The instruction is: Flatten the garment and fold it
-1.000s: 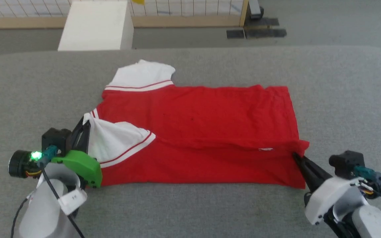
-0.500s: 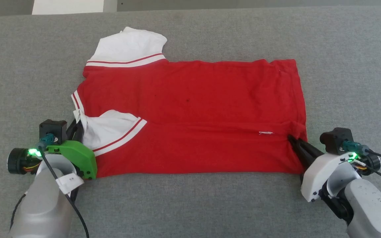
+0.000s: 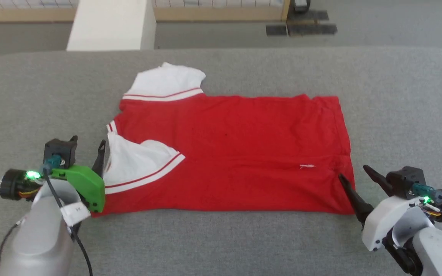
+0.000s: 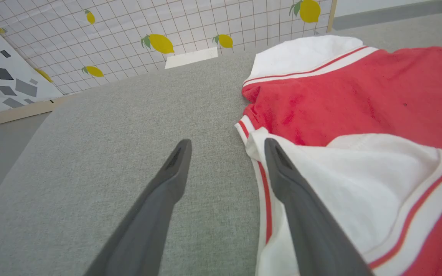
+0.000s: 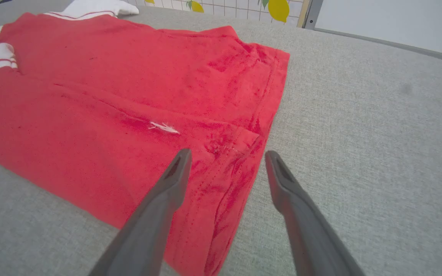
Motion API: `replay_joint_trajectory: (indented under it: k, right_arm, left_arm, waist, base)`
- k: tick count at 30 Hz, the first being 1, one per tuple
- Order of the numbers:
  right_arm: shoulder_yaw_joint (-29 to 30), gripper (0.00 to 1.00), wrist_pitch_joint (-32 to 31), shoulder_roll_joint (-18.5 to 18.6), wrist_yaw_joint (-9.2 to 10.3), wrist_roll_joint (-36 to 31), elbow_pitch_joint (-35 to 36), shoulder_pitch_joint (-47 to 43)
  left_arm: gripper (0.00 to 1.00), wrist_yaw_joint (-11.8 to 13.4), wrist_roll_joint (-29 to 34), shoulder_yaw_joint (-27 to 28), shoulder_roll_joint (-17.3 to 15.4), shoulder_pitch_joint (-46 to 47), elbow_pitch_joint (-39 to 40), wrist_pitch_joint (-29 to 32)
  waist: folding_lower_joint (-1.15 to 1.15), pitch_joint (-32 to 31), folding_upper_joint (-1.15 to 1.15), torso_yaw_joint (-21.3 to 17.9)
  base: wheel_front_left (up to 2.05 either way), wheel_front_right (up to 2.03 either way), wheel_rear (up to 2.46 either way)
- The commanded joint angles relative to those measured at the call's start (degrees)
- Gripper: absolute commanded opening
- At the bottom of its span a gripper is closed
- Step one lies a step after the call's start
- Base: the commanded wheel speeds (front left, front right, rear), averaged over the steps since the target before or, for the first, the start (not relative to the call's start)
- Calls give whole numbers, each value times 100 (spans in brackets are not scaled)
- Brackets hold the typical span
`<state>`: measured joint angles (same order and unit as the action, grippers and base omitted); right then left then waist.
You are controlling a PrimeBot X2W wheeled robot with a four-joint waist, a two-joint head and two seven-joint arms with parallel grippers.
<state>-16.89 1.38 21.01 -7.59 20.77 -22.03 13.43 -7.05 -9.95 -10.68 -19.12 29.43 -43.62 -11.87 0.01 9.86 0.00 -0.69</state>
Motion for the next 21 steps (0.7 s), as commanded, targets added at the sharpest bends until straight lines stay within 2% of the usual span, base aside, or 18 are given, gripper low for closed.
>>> replay_joint_trajectory:
  k: [1, 4, 9, 13, 17, 21]
  right_arm:
    - [66, 100, -41, -16, 10, -66, 115, -120]
    - [190, 100, -160, -64, 10, -125, 330, -275]
    - [278, 100, -399, -139, 10, -225, 597, -476]
    - [229, 100, -546, -170, 10, -249, 740, -539]
    - [162, 100, -628, -197, 10, -234, 809, -509]
    - [57, 100, -704, -187, 10, -201, 814, -406]
  left_arm:
    - [100, -34, -27, -112, -104, 70, 95, 249]
    - [100, -40, -358, -586, -305, 113, 389, 1039]
    - [100, -42, -1525, -1573, -912, 106, 1115, 2991]
    - [100, -43, -2533, -2153, -1418, 116, 1700, 4387]
    - [100, -43, -3221, -2428, -1721, 180, 1898, 5279]
    - [100, -43, -3507, -2577, -1813, 278, 1693, 5873]
  waist:
    - [-1, -288, 0, 104]
    - [-1, -394, 0, 101]
    - [-1, -519, 0, 74]
    - [-1, -527, 0, 11]
    - [-1, -448, 0, -91]
    - [-1, -309, 0, -223]
  base:
    - [0, 0, 0]
    - [0, 0, 0]
    - [0, 0, 0]
    - [0, 0, 0]
    - [0, 0, 0]
    - [0, 0, 0]
